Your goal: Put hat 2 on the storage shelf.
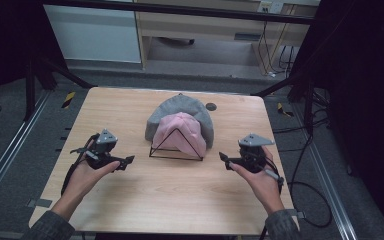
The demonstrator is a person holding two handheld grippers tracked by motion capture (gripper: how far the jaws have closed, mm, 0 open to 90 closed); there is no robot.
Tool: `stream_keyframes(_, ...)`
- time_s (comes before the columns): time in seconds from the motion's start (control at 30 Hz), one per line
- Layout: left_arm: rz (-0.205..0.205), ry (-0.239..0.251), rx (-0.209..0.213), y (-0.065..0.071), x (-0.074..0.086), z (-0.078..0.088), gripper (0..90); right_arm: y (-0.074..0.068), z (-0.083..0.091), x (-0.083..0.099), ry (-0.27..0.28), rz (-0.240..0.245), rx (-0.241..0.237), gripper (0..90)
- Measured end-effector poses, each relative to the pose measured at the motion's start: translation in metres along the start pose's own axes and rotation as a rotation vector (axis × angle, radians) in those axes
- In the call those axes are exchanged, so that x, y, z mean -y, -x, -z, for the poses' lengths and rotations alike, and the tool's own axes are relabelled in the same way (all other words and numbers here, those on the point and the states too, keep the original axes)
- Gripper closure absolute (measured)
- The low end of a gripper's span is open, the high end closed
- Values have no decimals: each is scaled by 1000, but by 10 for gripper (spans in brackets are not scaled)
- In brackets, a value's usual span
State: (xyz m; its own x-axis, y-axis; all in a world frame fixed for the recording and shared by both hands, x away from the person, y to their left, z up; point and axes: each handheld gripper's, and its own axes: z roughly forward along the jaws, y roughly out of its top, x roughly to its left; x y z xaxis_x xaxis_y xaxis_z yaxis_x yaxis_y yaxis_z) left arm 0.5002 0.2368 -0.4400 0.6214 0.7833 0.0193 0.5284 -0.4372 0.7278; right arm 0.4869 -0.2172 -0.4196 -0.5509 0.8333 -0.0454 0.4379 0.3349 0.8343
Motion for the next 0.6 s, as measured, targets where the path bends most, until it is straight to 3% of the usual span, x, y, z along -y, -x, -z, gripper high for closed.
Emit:
stream_keyframes(0.1, -16, -53, -3, 2, 16, -5, 88, -4, -2, 24, -21, -28, -7, 147)
stream_keyframes(0.2, 5, -79, 9, 4, 36, -10, 74, -4, -10, 50, -59, -90, -18, 114)
stream_keyframes(0.37, -8, -132, -6, 3, 49, -14, 67, 0, -18, 64, -131, -116, -19, 89)
stream_keyframes(0.53, -1, -156, -14, 0, 55, -17, 62, -3, -26, 76, -199, -101, -22, 83)
stream_keyframes(0.6, 20, -163, -14, -1, 58, -20, 62, -3, -29, 79, -216, -94, -21, 82)
